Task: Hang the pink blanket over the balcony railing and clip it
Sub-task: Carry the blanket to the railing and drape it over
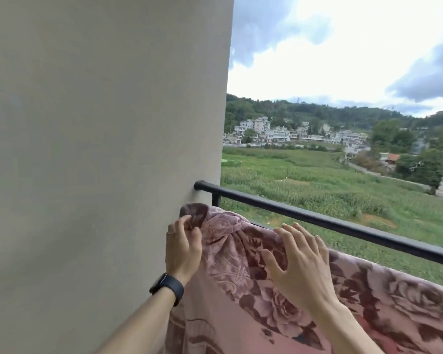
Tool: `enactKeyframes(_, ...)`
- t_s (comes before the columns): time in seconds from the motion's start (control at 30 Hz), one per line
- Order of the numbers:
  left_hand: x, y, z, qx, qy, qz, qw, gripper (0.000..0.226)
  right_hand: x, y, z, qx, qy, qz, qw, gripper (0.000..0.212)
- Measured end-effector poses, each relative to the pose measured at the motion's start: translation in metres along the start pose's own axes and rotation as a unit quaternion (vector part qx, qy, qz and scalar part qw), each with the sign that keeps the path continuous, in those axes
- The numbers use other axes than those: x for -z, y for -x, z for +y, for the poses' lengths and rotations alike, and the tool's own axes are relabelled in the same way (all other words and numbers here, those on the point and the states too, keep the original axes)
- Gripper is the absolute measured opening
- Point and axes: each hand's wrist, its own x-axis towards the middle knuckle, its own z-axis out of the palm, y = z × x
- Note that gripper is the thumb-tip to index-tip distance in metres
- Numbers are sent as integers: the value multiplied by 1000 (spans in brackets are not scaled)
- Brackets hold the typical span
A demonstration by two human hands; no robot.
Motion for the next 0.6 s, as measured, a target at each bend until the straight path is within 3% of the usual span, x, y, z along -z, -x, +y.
enactKeyframes(0.07, 6, -32, -29, 75, 39, -6, 996, 38, -21, -26, -31, -4, -7, -40, 999, 72)
enactKeyframes(0.17, -1, -67, -79, 134, 20, -131, 982, 63, -59, -56, -61, 7, 29, -109, 994, 80)
enactKeyframes(0.23, -8, -80, -97, 145, 41, -228, 962, 68, -76, -78, -71, 6, 46, -135, 990, 75)
enactKeyframes(0.27, -10, -86, -103, 132, 44, -249, 958, 59, -80, -89, -73, 7, 41, -136, 990, 65)
enactKeyframes(0.37, -7, -110, -113, 67, 14, -226, 972, 29, -83, -125, -59, -24, 12, -102, 994, 29)
enactKeyframes(0.53, 2, -134, -105, 11, 32, -189, 981, 30, -80, -178, -37, -51, -24, 53, 997, 24)
enactKeyframes(0.6, 1, -135, -103, 36, 77, -179, 980, 24, -81, -190, -34, -76, -11, 65, 995, 21)
